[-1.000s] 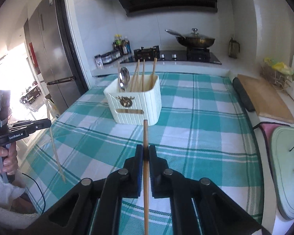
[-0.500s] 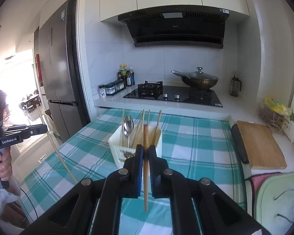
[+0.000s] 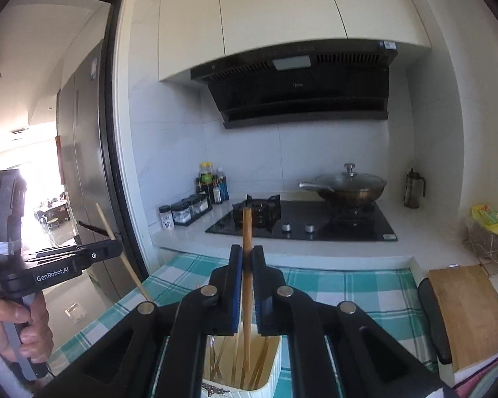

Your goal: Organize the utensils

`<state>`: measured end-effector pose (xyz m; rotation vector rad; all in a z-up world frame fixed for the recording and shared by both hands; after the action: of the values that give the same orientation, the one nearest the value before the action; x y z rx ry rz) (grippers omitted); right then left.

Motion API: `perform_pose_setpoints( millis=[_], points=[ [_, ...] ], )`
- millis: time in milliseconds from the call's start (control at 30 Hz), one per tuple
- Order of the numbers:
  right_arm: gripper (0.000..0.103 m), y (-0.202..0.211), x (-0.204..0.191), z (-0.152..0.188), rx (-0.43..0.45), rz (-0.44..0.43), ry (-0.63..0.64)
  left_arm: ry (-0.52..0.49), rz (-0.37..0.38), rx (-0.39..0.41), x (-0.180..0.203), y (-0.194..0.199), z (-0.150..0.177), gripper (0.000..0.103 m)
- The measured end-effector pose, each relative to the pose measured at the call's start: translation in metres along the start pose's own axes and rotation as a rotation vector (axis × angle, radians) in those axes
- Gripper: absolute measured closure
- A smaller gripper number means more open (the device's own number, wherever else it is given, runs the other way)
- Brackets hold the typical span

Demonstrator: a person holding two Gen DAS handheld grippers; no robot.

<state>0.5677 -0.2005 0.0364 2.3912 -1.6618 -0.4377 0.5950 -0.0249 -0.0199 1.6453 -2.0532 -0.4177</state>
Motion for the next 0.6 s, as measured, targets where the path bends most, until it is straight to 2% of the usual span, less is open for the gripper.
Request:
perform_pose_setpoints(
  millis=[167, 300, 333, 367, 400, 433, 467, 500, 533, 567, 600],
  points=[
    [0.097, -0.072, 0.012, 0.052, -0.231, -0.045, -0.063, -0.004, 0.0, -0.175, -0.003, -0.061, 0.041, 0.099],
    [0.097, -0.115, 0.019, 0.092, -0.366, -0.059, -0.086, 0.008, 0.003, -0.24, -0.006, -0.085, 0.062, 0.098],
    [0.093, -0.125, 0.021, 0.098, -0.385, -0.044, -0.082, 0.008, 0.005, -0.248, -0.006, -0.088, 0.065, 0.094],
    [0.093, -0.131, 0.021, 0.102, -0.395, -0.035, -0.073, 0.01, 0.007, -0.252, -0.007, -0.089, 0.067, 0.087],
    [0.093, -0.137, 0.02, 0.104, -0.401, -0.037, -0.062, 0.013, 0.01, -0.253, -0.007, -0.087, 0.067, 0.066],
    [0.083, -0.14, 0.018, 0.105, -0.404, -0.04, -0.048, 0.016, 0.012, -0.243, -0.007, -0.082, 0.066, 0.044],
    [0.073, -0.138, 0.016, 0.103, -0.397, -0.04, -0.038, 0.016, 0.013, -0.223, -0.008, -0.074, 0.063, 0.036],
    [0.051, -0.133, 0.014, 0.098, -0.372, -0.038, -0.033, 0.013, 0.012, -0.188, -0.009, -0.06, 0.059, 0.029],
    [0.043, -0.122, 0.013, 0.09, -0.329, -0.035, -0.035, 0.006, 0.011, -0.162, -0.008, -0.048, 0.056, 0.023],
    [0.043, -0.109, 0.013, 0.081, -0.291, -0.025, -0.035, 0.001, 0.009, -0.144, -0.008, -0.038, 0.053, 0.019],
    [0.043, -0.098, 0.013, 0.074, -0.267, -0.014, -0.03, -0.002, 0.007, -0.124, -0.007, -0.023, 0.051, 0.01]
  ],
)
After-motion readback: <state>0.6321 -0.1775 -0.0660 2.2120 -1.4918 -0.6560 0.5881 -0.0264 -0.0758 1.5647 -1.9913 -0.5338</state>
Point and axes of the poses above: each gripper's, at about its wrist camera, not at the fingertips, and y roughly against the way its jaws point, x to its right, z to its underside, the point moved 10 cm from there along -y, roughly the way its jaws point, and after that the axes turned 1 degree about -x, right-handed, at the moved point
